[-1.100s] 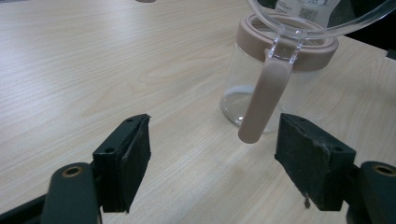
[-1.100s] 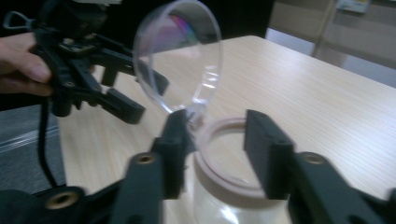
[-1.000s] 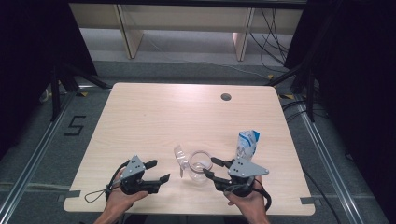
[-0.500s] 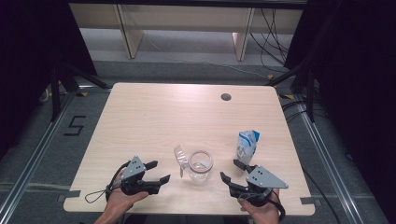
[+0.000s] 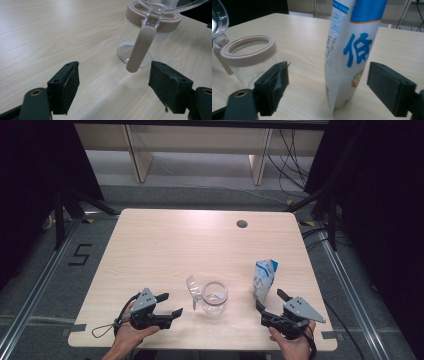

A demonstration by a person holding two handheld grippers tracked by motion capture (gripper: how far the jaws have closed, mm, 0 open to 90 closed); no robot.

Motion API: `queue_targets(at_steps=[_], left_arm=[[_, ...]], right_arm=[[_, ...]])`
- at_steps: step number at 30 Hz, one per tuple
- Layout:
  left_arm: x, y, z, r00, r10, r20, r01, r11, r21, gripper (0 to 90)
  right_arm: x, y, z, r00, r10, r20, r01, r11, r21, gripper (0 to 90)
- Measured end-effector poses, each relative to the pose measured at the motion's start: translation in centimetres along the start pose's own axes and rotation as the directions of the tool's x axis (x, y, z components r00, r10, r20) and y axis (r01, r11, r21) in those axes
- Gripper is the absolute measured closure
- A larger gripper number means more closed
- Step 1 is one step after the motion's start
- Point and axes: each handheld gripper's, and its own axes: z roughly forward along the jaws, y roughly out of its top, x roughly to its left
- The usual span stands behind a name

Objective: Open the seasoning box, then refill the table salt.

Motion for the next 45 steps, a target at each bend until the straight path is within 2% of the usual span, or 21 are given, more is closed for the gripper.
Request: queue_targets(at_steps=[1, 2, 3, 6, 10, 12, 13, 14, 16, 17, 18, 24, 28, 30, 32, 33, 35, 36, 42, 43, 45], left_arm=[[0.0, 0.0, 0.0, 1.0, 0.005, 0.002, -0.005, 1.0, 0.0, 23.9], [0.0, 0.0, 0.0, 1.0, -0.001, 0.0, 0.001, 1.0, -0.001, 23.9], [0.0, 0.0, 0.0, 1.0, -0.002, 0.0, 0.002, 1.0, -0.001, 23.9], [0.0, 0.0, 0.0, 1.0, 0.003, 0.001, -0.003, 1.0, -0.002, 23.8], [0.0, 0.0, 0.1, 1.0, -0.003, 0.001, 0.003, 1.0, -0.002, 23.7], [0.0, -0.1, 0.1, 1.0, -0.002, 0.002, 0.002, 1.0, -0.002, 23.7], [0.0, -0.1, 0.1, 0.9999, -0.007, 0.009, 0.007, 1.0, -0.004, 23.7], [0.0, -0.1, 0.1, 0.9999, -0.008, 0.007, 0.008, 1.0, -0.002, 23.7], [0.0, -0.1, 0.2, 0.9999, -0.007, 0.008, 0.007, 1.0, 0.0, 23.6], [0.0, -0.2, 0.2, 1.0, -0.005, 0.007, 0.005, 1.0, 0.003, 23.6], [0.0, -0.1, 0.1, 1.0, -0.001, -0.001, 0.001, 1.0, 0.008, 23.5], [0.0, -0.2, 0.2, 1.0, -0.001, 0.006, 0.001, 1.0, 0.007, 23.4], [0.0, -0.2, 0.1, 1.0, -0.008, -0.004, 0.008, 0.9999, 0.01, 23.4], [0.0, -0.2, 0.1, 1.0, -0.001, -0.002, 0.001, 1.0, 0.01, 23.4], [0.0, -0.2, 0.2, 0.9999, -0.007, 0.007, 0.007, 1.0, 0.0, 23.4], [0.0, -0.2, 0.2, 1.0, -0.003, 0.007, 0.003, 1.0, 0.001, 23.4], [0.0, -0.2, 0.2, 1.0, -0.005, -0.002, 0.005, 1.0, 0.007, 23.4], [0.0, -0.2, 0.2, 1.0, -0.005, -0.001, 0.005, 1.0, 0.006, 23.4], [-0.1, -0.2, 0.2, 1.0, -0.006, -0.002, 0.006, 1.0, 0.006, 23.4], [0.0, -0.2, 0.2, 0.9999, -0.008, 0.008, 0.008, 1.0, -0.001, 23.4], [0.0, -0.2, 0.2, 1.0, -0.004, 0.006, 0.004, 1.0, 0.001, 23.4]], right_arm=[[-0.2, -0.1, 0.1, 1.0, -0.002, 0.001, 0.002, 1.0, -0.003, 17.1], [-0.2, -0.2, 0.1, 0.9993, 0.036, 0.01, -0.036, 0.999, 0.012, 15.8], [-0.4, -0.3, 0.3, 0.9996, 0.029, 0.005, -0.029, 1.0, -0.009, 15.7], [-0.6, -0.5, 0.3, 0.9989, 0.046, 0.011, -0.046, 0.999, 0.0, 15.7], [-1.2, -0.6, 0.6, 0.999, -0.017, 0.04, 0.018, 1.0, -0.011, 15.6], [-1.0, -0.6, 0.7, 0.9994, 0.016, 0.032, -0.016, 1.0, 0.015, 15.6], [-1.0, -0.7, 1.0, 0.9993, 0.006, 0.036, -0.005, 1.0, -0.008, 15.6], [-1.0, -0.7, 1.1, 0.9996, 0.017, 0.023, -0.017, 1.0, 0.013, 15.6], [-0.9, -0.8, 1.4, 0.9985, 0.029, 0.047, -0.029, 1.0, 0.006, 15.6], [-1.0, -0.8, 1.5, 0.9993, 0.017, 0.032, -0.018, 1.0, 0.017, 15.6], [-1.2, -0.8, 1.6, 0.9988, -0.008, 0.048, 0.007, 1.0, 0.022, 15.6], [-1.6, -0.8, 2.7, 0.9993, -0.012, 0.037, 0.013, 1.0, -0.018, 15.6], [-2.0, -0.9, 3.3, 0.9989, 0.021, 0.042, -0.021, 1.0, -0.011, 15.6], [-2.4, -1.0, 3.7, 0.9991, 0.01, 0.041, -0.009, 1.0, -0.026, 15.6], [-2.4, -1.0, 3.9, 0.9989, 0.035, 0.031, -0.034, 0.999, -0.038, 15.6], [-2.1, -1.0, 3.9, 0.9962, 0.061, 0.062, -0.06, 0.998, -0.024, 15.6], [-2.5, -1.0, 4.2, 0.9991, 0.017, 0.04, -0.015, 0.999, -0.036, 15.6], [-2.5, -1.0, 4.3, 0.9985, 0.014, 0.053, -0.012, 0.999, -0.032, 15.6], [-2.6, -1.0, 5.0, 0.9983, 0.017, 0.055, -0.014, 0.998, -0.053, 15.6], [-2.4, -1.0, 5.0, 0.9956, 0.027, 0.09, -0.022, 0.999, -0.05, 15.6], [-2.5, -1.0, 5.2, 0.9972, 0.029, 0.069, -0.025, 0.998, -0.058, 15.6]])
